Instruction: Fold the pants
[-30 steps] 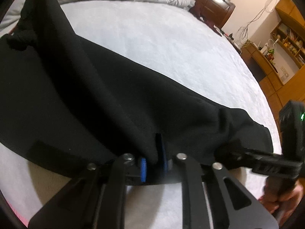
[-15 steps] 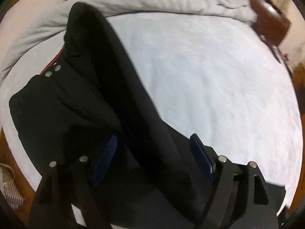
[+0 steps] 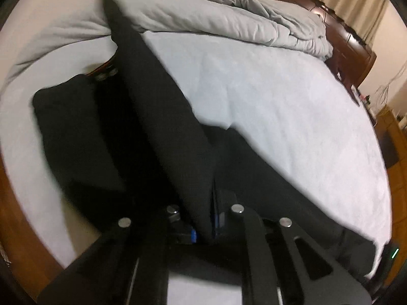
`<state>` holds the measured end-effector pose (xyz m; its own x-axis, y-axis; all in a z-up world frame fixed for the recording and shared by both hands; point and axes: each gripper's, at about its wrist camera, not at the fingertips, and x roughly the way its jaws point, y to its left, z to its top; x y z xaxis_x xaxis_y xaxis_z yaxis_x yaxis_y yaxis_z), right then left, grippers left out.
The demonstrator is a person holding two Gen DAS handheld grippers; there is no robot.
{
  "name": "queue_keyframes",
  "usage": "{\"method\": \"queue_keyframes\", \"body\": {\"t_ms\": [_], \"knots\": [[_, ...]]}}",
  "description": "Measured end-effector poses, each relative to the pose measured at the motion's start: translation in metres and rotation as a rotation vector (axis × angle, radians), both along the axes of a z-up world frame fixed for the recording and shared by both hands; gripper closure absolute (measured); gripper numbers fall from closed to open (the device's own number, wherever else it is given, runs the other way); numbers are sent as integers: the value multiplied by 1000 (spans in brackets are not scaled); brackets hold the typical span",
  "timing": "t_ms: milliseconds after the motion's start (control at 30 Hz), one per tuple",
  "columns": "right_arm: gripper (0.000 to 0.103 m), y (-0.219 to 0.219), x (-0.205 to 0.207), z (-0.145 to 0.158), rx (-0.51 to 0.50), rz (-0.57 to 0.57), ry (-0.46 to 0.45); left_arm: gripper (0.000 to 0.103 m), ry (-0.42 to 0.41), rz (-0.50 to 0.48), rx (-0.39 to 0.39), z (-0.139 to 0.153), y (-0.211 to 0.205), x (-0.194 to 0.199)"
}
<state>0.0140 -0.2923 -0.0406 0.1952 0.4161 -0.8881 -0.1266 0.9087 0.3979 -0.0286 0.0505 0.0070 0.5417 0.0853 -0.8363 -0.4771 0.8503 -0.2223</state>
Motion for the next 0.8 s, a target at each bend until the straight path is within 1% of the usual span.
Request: {"method": "queue_keyframes", "body": {"t_ms": [33,100,133,200,233,267,300,333,400,433,533,600,633,667,700,733,767,800], "knots": [[61,1,0,1,-11,7,1,95,23,5,-11,-12,2,-13],[61,8,1,7,-57,18,-9,93,49,5,-48,-28,9,-24],[59,12,1,12,-77,19,-24,92,56,7,-94,-38,14,-28],[56,26,-1,23,-103,55,-67,86,16,26,-176,-48,35,-33],[56,32,-1,27,-106,78,-80,75,-12,30,-210,-47,41,-32],[56,43,-2,30,-109,115,-92,67,-34,37,-222,-44,45,-31],[56,50,-2,31,-116,138,-98,48,-61,54,-229,-41,50,-32],[56,57,-3,31,-124,158,-103,39,-86,75,-246,-39,56,-34],[55,68,-2,24,-139,184,-90,38,-110,107,-289,-35,69,-36],[54,67,-3,20,-142,191,-82,36,-108,128,-315,-36,80,-35],[51,71,-5,10,-167,200,-77,36,-117,191,-373,-39,116,-37],[50,71,-7,7,-167,200,-77,36,-129,229,-411,-40,136,-37],[49,70,-7,7,-166,199,-76,40,-136,243,-433,-41,149,-42],[49,69,-7,6,-168,200,-75,43,-133,247,-439,-40,152,-41],[49,69,-6,7,-172,202,-74,54,-127,250,-431,-40,156,-38],[48,70,-7,7,-177,203,-73,72,-116,250,-413,-40,159,-42],[48,72,-5,6,-183,205,-72,84,-113,241,-399,-40,160,-49],[48,73,-5,6,-190,207,-72,88,-111,234,-388,-39,160,-50]]}}
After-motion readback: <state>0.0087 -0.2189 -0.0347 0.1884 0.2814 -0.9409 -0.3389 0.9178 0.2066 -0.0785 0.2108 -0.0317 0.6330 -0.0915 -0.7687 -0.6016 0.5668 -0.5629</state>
